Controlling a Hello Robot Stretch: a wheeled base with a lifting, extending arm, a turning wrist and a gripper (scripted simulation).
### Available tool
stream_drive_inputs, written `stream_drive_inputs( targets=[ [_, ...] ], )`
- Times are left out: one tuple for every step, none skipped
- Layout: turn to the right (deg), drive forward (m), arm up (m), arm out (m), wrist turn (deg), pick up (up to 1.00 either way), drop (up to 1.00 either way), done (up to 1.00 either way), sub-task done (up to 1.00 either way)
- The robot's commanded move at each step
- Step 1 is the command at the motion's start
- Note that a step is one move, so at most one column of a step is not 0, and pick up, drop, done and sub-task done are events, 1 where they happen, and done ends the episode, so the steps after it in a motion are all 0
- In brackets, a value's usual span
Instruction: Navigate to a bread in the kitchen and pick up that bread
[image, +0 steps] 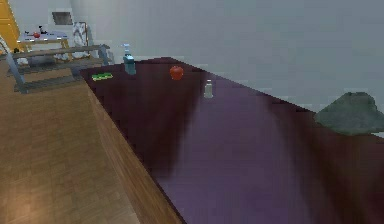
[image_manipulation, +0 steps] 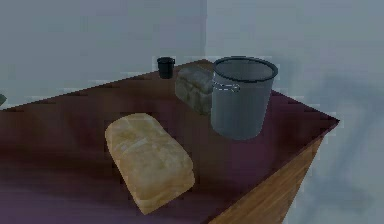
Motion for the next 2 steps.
stream_drive_inputs(
  targets=[
    [0.0, 0.00, 0.38, 0.00, 0.0, 0.00, 0.00, 0.00, 0.00],
    [0.0, 0.00, 0.00, 0.00, 45.0, 0.00, 0.00, 0.00, 0.00]
  ],
)
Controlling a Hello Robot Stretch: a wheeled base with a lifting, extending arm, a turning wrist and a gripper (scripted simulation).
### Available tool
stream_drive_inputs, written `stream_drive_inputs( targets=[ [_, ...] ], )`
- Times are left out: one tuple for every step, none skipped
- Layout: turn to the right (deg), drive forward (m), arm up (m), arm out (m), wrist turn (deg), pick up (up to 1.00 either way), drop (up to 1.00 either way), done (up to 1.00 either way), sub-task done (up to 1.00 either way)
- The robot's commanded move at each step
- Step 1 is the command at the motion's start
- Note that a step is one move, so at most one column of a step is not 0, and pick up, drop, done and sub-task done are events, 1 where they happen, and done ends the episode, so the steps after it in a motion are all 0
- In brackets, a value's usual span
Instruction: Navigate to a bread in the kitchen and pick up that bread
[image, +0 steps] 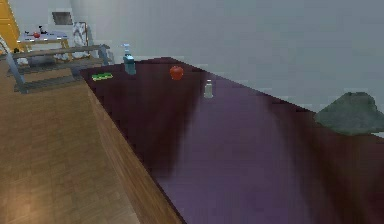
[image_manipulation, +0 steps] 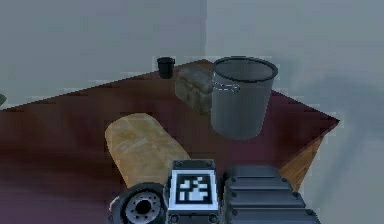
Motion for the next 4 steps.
stream_drive_inputs(
  targets=[
    [0.0, 0.00, 0.00, 0.00, 45.0, 0.00, 0.00, 0.00, 0.00],
    [0.0, 0.00, 0.00, 0.00, 45.0, 0.00, 0.00, 0.00, 0.00],
    [0.0, 0.00, 0.00, 0.00, 18.0, 0.00, 0.00, 0.00, 0.00],
    [0.0, 0.00, 0.00, 0.00, 0.0, 1.00, 0.00, 0.00, 0.00]
  ],
)
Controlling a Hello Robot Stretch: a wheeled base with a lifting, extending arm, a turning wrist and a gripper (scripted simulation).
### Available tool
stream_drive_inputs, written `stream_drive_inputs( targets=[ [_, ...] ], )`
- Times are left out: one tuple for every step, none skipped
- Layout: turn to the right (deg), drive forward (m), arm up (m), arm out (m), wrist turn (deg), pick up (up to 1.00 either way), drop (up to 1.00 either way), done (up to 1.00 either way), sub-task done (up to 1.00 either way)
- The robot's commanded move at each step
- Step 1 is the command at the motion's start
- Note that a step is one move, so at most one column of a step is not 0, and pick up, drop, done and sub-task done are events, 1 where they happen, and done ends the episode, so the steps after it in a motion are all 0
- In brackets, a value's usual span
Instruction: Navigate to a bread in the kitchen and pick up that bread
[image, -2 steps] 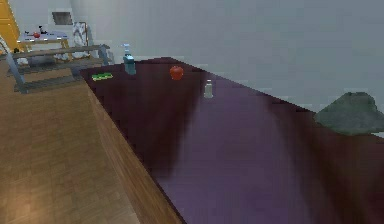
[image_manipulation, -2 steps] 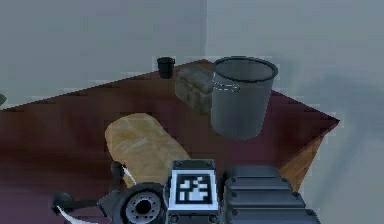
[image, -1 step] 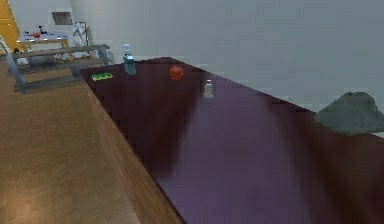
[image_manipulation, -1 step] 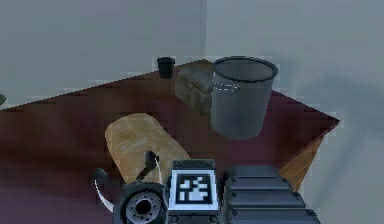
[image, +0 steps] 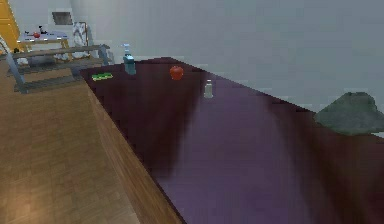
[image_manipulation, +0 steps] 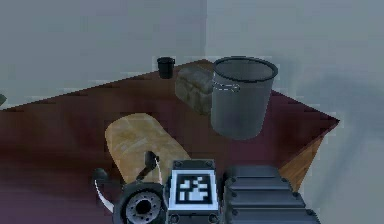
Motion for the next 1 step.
stream_drive_inputs(
  targets=[
    [0.0, 0.00, 0.00, 0.00, 0.0, 0.00, 0.00, 1.00, 0.00]
  ],
)
